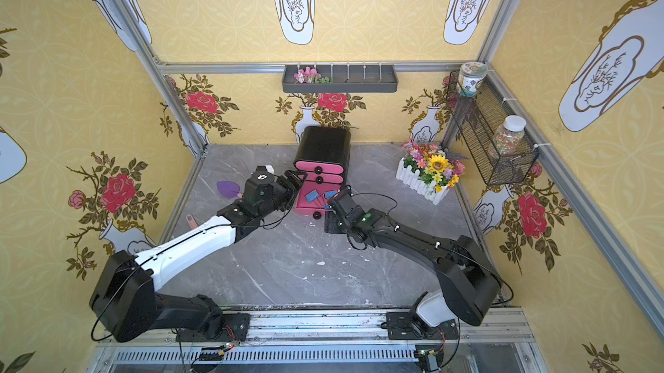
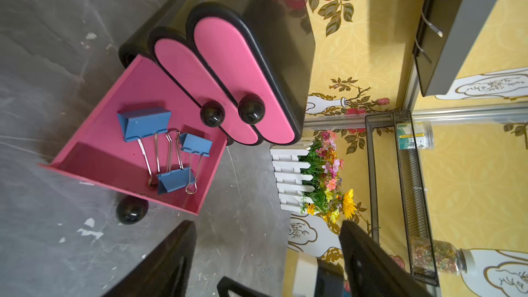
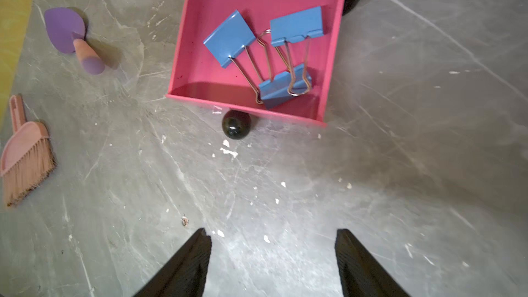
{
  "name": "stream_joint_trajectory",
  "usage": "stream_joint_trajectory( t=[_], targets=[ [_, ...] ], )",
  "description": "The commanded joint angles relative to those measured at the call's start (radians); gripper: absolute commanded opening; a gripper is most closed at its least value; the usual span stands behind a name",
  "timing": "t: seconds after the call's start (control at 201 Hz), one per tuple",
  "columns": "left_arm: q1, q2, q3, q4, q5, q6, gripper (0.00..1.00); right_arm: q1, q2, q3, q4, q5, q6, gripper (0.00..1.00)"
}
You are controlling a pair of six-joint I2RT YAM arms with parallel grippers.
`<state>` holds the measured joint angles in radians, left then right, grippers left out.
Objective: Put the binder clips in the drawer according to color
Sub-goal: Place the binder clip in the drawer, then close the drawer in the storage box.
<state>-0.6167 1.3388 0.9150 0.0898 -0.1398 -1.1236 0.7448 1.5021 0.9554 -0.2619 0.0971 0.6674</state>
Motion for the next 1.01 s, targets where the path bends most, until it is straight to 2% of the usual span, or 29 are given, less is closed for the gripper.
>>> stream_joint_trajectory(
  t=[0.0, 0.199, 0.508, 1.006],
  targets=[
    [0.002, -0.075, -0.042, -0.140, -0.025, 0.109, 0.85, -0.004, 0.059, 0.025, 0.137, -0.067, 0.053, 0.70],
    [0.003, -0.223, -0.146, -0.214, -0.033, 0.113, 0.85, 0.002, 0.201, 0.075, 0.230, -0.117, 0.114, 0.68],
    [0.009, -0.380, -0.283, -0.237, -0.049, 0.070, 0.86, 0.029, 0.292, 0.126, 0.237, -0.036, 0.135, 0.67],
    [0.015, -0.422, -0.320, -0.236, -0.026, 0.073, 0.86, 0.036, 0.389, 0.148, 0.277, 0.003, 0.152, 0.59]
  ],
)
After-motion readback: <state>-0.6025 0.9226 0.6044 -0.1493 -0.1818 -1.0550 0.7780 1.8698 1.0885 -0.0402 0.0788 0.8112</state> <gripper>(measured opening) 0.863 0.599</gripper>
